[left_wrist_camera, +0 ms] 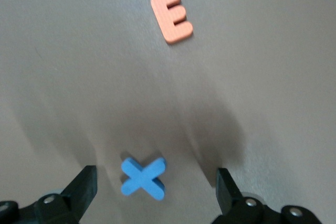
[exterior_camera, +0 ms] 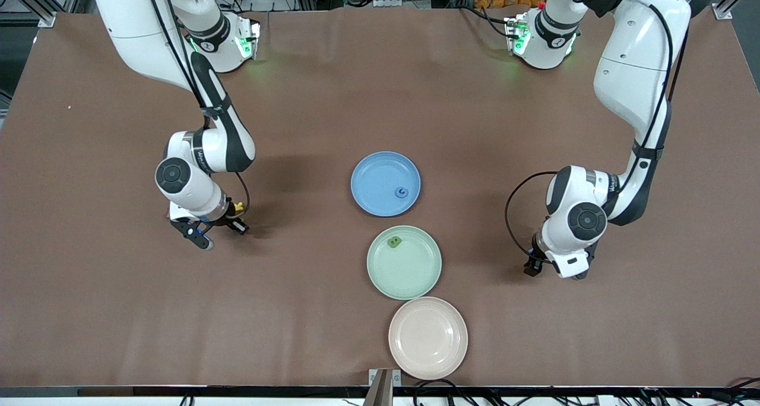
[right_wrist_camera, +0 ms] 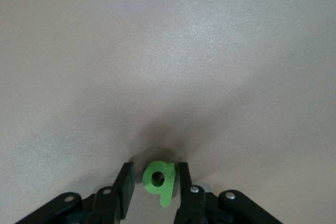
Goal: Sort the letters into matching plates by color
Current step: 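Grasp the green q with the right gripper while the left gripper grasps the blue X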
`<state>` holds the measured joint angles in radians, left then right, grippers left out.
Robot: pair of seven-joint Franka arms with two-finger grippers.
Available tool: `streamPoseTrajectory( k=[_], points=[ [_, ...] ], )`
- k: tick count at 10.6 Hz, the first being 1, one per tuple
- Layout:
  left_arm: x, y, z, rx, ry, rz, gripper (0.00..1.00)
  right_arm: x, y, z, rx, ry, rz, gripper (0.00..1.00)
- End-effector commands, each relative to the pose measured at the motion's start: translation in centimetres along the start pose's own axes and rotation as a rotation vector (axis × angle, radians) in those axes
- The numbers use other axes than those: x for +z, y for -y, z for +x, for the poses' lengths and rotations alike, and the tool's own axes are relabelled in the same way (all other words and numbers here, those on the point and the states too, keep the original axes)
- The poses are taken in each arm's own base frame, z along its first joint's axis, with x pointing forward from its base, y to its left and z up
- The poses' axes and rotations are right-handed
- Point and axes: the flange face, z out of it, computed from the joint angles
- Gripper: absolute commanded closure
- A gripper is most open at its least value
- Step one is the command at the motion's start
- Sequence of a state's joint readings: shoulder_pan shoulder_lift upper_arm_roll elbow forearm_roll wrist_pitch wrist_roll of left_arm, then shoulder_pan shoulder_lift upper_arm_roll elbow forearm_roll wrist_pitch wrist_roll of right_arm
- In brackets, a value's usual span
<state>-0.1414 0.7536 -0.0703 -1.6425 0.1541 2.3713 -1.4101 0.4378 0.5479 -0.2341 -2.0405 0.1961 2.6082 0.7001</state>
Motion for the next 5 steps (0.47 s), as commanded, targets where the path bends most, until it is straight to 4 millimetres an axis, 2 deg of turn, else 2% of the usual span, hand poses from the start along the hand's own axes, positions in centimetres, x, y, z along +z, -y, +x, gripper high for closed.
streamPoseTrajectory(
  k=[1,2,5],
  points=[
    [-0.45,0.10,1.39,0.029,-0.004,-0.028,0.00,0.14,0.01,-0.23,0.007,-0.009,-0.002,0.91],
    [-0.36,0.17,1.79,0.023,-0.001,-0.036,0.00,0.13,0.02,-0.24,-0.004,-0.011,-0.003,1.00],
    [-0.54,-0.09,1.08,0.050,0.031,-0.060,0.00,0.06,0.07,-0.28,-0.027,-0.014,-0.015,1.00]
  ],
)
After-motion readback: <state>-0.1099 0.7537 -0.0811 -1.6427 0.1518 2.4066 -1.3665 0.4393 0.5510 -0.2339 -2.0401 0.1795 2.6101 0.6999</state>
